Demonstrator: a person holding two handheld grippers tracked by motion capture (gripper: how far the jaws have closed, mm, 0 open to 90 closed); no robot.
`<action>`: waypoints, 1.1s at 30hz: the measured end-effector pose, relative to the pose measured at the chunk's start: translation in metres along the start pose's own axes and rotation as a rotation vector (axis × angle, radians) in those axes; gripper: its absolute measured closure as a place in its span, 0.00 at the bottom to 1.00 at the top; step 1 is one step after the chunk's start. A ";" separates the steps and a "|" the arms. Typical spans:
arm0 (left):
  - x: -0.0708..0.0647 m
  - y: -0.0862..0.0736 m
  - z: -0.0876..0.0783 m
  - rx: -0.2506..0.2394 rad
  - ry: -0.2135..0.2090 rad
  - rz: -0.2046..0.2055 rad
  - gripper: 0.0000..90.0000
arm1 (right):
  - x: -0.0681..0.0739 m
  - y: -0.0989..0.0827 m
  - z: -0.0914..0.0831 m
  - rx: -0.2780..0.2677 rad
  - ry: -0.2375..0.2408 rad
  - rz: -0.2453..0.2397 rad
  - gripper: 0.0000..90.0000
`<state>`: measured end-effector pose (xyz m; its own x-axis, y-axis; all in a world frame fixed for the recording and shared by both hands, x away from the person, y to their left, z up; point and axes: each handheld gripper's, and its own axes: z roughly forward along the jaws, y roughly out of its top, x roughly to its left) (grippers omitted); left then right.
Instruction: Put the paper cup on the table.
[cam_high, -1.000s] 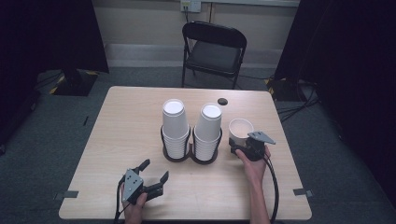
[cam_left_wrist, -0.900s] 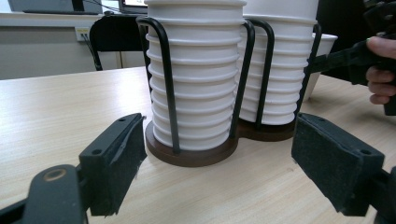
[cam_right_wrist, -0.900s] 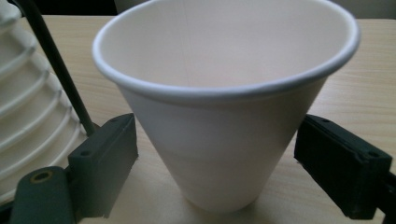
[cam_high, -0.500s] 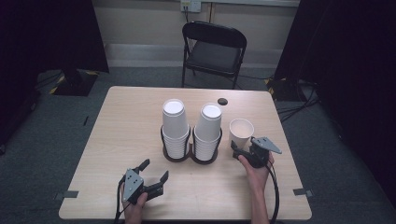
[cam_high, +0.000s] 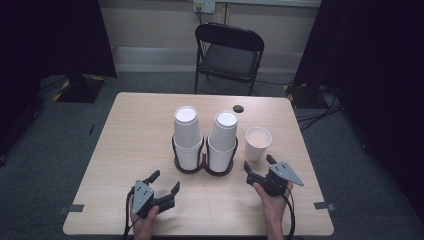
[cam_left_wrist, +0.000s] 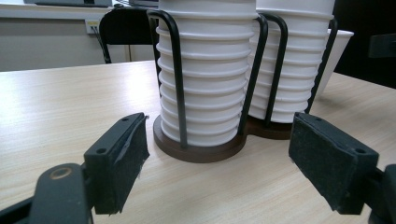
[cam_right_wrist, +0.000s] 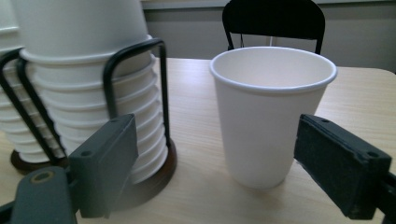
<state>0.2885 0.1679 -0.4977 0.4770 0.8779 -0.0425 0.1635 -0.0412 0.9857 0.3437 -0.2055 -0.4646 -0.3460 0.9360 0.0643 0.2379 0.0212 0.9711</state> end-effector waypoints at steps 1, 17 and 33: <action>0.000 0.000 0.000 0.002 0.005 0.000 0.22 | 0.002 -0.001 -0.001 -0.005 0.001 -0.002 0.15; -0.001 0.001 0.001 0.026 0.041 -0.009 0.21 | 0.040 -0.021 -0.018 -0.047 0.082 -0.018 0.15; 0.002 0.000 -0.001 -0.001 0.041 -0.048 0.20 | 0.051 -0.038 -0.014 -0.013 0.129 0.010 0.15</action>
<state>0.2884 0.1700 -0.4978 0.4325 0.8978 -0.0827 0.1844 0.0018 0.9829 0.3046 -0.1631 -0.4955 -0.4581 0.8830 0.1023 0.2307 0.0069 0.9730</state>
